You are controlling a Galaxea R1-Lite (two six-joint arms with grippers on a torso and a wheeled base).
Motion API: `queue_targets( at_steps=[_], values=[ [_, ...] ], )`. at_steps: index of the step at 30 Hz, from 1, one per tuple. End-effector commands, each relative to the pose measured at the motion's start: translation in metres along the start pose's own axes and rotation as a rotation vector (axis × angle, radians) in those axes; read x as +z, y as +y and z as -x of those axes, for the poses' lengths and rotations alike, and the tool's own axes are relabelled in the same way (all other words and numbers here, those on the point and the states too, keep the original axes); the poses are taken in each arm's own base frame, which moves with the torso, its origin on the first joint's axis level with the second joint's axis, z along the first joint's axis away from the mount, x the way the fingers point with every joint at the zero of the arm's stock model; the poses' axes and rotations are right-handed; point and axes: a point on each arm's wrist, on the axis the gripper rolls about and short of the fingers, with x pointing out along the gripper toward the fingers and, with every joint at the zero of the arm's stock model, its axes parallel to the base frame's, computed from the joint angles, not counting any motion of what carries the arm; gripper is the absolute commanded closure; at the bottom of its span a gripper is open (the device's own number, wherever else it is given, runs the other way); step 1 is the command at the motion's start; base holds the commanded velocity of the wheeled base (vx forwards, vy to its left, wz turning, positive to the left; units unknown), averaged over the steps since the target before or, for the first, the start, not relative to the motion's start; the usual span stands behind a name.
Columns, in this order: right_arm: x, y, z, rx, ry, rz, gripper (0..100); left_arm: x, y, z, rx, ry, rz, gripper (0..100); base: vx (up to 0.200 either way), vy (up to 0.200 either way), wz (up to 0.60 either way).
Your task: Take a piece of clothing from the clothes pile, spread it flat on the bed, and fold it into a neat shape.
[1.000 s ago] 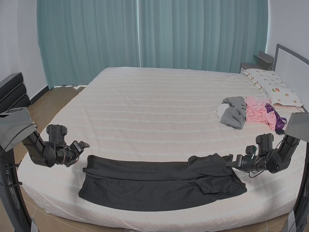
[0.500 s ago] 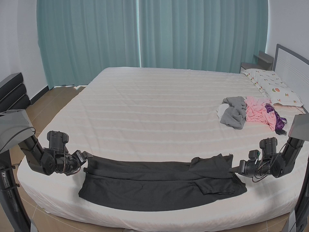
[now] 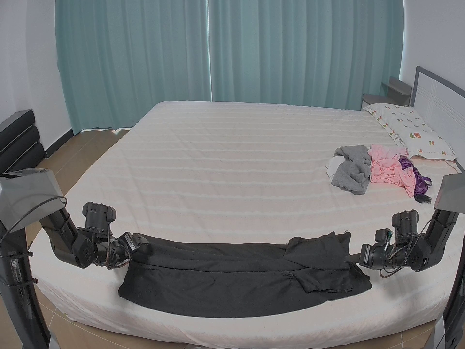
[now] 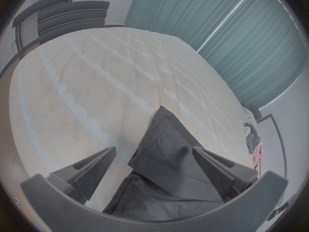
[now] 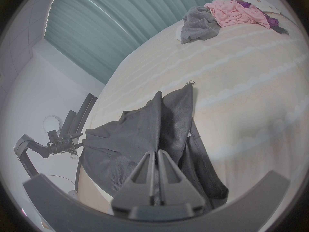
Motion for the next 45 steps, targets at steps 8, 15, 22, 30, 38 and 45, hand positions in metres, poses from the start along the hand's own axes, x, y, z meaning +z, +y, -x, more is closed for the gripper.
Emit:
queue_targets(
  at_steps=[8, 15, 22, 30, 38, 45],
  values=[
    [0.004, 0.005, 0.004, -0.005, -0.024, -0.023, 0, -0.005, 0.002, -0.009, 0.027, 0.007, -0.004, 100, 0.0, 0.0, 0.0],
    [-0.001, 0.033, 0.017, -0.113, -0.102, -0.186, 0, 0.002, -0.002, -0.001, 0.038, -0.042, -0.004, 100, 0.0, 0.0, 0.0],
    [-0.02, 0.06, 0.011, -0.206, -0.12, -0.271, 0, 0.008, -0.008, 0.008, 0.026, -0.082, -0.006, 100, 0.0, 0.0, 0.0],
    [-0.021, 0.062, 0.001, -0.264, -0.138, -0.29, 0, 0.007, -0.01, 0.006, 0.02, -0.079, -0.007, 100, 0.0, 0.0, 0.0],
    [-0.016, 0.062, -0.008, -0.277, -0.129, -0.325, 0, 0.008, -0.011, 0.006, 0.018, -0.084, 0.002, 100, 0.0, 0.0, 0.0],
    [-0.015, 0.057, -0.015, -0.322, -0.086, -0.343, 100, 0.008, -0.011, 0.007, 0.017, -0.085, 0.003, 100, 0.0, 0.0, 0.0]
  ],
)
